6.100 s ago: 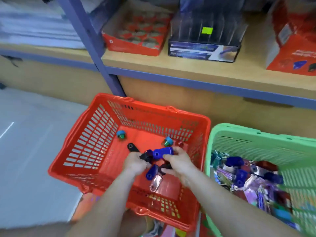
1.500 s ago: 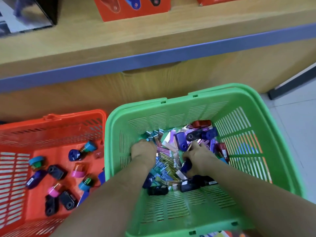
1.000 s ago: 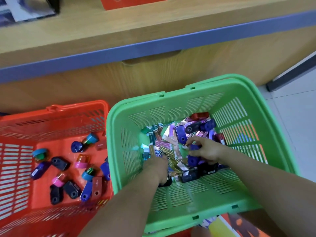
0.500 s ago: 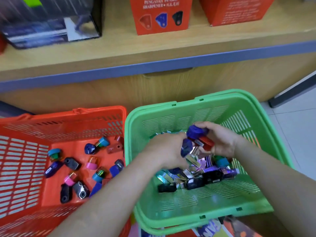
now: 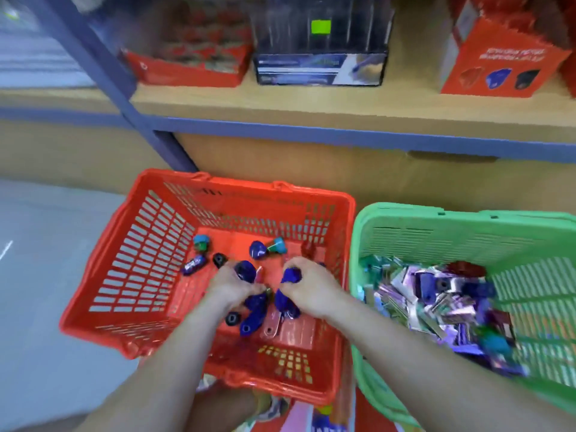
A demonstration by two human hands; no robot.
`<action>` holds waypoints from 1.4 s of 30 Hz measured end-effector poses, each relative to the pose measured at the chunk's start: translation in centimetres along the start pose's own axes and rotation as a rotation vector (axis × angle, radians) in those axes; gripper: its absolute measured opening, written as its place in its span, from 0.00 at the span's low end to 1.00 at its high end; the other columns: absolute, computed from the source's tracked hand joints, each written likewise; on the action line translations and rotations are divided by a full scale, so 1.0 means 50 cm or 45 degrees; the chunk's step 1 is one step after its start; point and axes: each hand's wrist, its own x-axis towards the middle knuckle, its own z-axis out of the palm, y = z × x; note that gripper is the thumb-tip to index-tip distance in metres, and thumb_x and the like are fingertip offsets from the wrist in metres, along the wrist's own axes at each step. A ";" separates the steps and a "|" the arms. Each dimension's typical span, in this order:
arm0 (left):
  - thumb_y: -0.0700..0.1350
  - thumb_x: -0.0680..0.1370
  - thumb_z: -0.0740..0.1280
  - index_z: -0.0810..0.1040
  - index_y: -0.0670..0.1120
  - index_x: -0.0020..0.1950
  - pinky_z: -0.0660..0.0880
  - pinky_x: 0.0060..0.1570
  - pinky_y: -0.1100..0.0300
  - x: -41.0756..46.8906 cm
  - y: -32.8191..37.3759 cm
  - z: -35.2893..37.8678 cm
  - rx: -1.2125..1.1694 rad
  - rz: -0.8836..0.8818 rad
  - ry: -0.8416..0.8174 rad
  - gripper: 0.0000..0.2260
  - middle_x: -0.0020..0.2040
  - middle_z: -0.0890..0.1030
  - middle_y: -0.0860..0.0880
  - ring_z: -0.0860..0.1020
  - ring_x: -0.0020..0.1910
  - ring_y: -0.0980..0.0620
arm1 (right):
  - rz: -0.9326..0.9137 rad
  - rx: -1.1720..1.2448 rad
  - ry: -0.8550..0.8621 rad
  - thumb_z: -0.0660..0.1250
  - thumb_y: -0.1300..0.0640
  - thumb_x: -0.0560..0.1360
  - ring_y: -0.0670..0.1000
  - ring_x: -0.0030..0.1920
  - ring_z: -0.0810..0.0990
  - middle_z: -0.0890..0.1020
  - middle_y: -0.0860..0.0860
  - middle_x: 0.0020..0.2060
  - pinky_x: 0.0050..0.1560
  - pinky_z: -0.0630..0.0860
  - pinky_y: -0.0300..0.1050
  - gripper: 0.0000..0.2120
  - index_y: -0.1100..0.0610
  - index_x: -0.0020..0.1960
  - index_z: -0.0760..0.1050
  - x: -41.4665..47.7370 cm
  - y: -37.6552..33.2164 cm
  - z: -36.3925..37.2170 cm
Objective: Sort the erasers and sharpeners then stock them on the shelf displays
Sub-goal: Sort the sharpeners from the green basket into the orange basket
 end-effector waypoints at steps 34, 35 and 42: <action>0.52 0.79 0.64 0.72 0.44 0.67 0.73 0.59 0.54 -0.145 0.162 0.621 1.215 0.663 -1.035 0.20 0.63 0.77 0.41 0.76 0.60 0.42 | 0.567 -0.846 -0.208 0.70 0.46 0.72 0.58 0.68 0.68 0.73 0.60 0.65 0.65 0.71 0.46 0.26 0.57 0.66 0.71 -0.125 0.581 -0.332; 0.53 0.79 0.65 0.72 0.43 0.67 0.74 0.59 0.54 -0.147 0.160 0.628 1.220 0.645 -1.041 0.20 0.62 0.78 0.41 0.77 0.59 0.43 | 0.584 -0.816 -0.235 0.71 0.45 0.70 0.57 0.65 0.71 0.72 0.60 0.64 0.63 0.72 0.44 0.25 0.57 0.62 0.73 -0.123 0.582 -0.335; 0.50 0.74 0.69 0.72 0.45 0.50 0.70 0.31 0.58 -0.101 0.202 0.608 0.873 0.443 -0.763 0.12 0.43 0.79 0.47 0.76 0.37 0.50 | 0.433 -0.746 -0.361 0.68 0.55 0.71 0.57 0.55 0.79 0.81 0.55 0.54 0.54 0.76 0.46 0.15 0.53 0.57 0.74 -0.105 0.580 -0.319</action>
